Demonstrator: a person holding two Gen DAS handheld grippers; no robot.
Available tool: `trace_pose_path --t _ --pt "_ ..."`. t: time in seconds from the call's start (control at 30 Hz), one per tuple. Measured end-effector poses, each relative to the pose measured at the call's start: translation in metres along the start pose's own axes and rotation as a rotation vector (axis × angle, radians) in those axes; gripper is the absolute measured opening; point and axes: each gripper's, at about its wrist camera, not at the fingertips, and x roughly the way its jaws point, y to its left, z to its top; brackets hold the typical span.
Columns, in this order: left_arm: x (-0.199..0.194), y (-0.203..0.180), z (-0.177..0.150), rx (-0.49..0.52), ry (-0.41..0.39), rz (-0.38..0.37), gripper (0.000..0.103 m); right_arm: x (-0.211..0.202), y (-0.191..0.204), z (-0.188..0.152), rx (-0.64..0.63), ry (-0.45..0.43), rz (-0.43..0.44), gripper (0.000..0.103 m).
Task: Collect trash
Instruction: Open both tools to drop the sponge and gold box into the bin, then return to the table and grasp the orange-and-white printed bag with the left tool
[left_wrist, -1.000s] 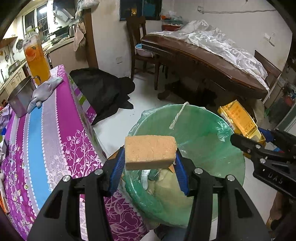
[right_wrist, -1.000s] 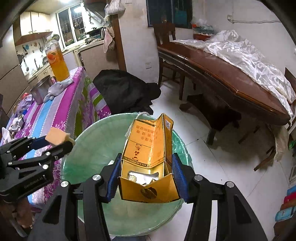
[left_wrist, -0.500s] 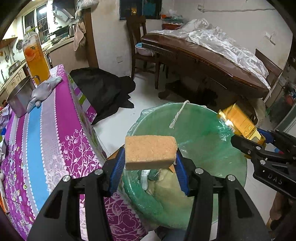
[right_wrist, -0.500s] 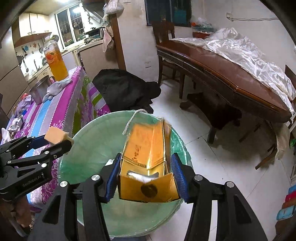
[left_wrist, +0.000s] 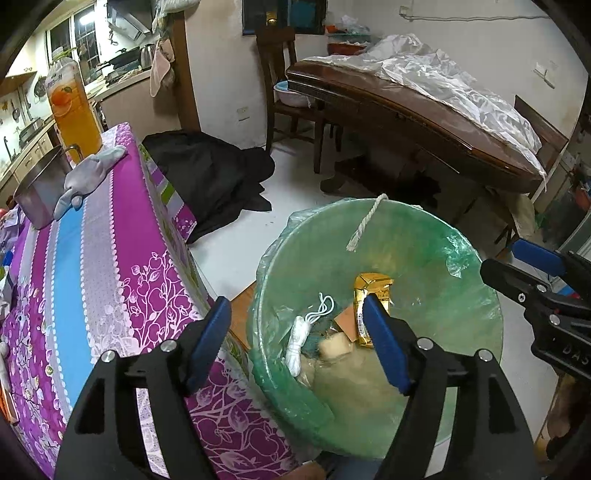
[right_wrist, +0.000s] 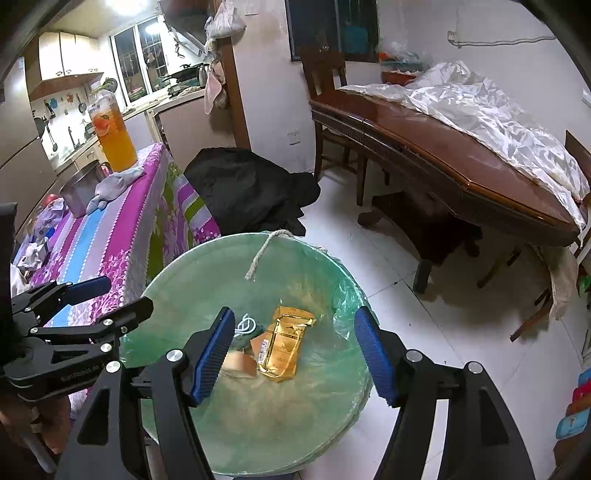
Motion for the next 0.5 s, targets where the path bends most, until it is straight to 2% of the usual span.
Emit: trace_pose_path --t 0.17,0.23,0.33,0.5 --pt "-0.004 0.001 -0.001 -0.001 -0.009 -0.002 0.071 -0.008 0.008 0.004 -0.015 -0.022 -0.003 0.068" --pt "-0.008 0.005 -0.002 0.001 -0.020 0.000 0.071 -0.017 0.013 0.006 -0.025 -0.059 0.004 0.068" --pt "-0.019 0.016 -0.006 0.003 -0.051 0.010 0.071 -0.040 0.035 0.007 -0.056 -0.152 0.032 0.071" --pt "-0.046 0.063 -0.021 -0.032 -0.114 0.084 0.072 -0.073 0.088 0.000 -0.109 -0.299 0.117 0.075"
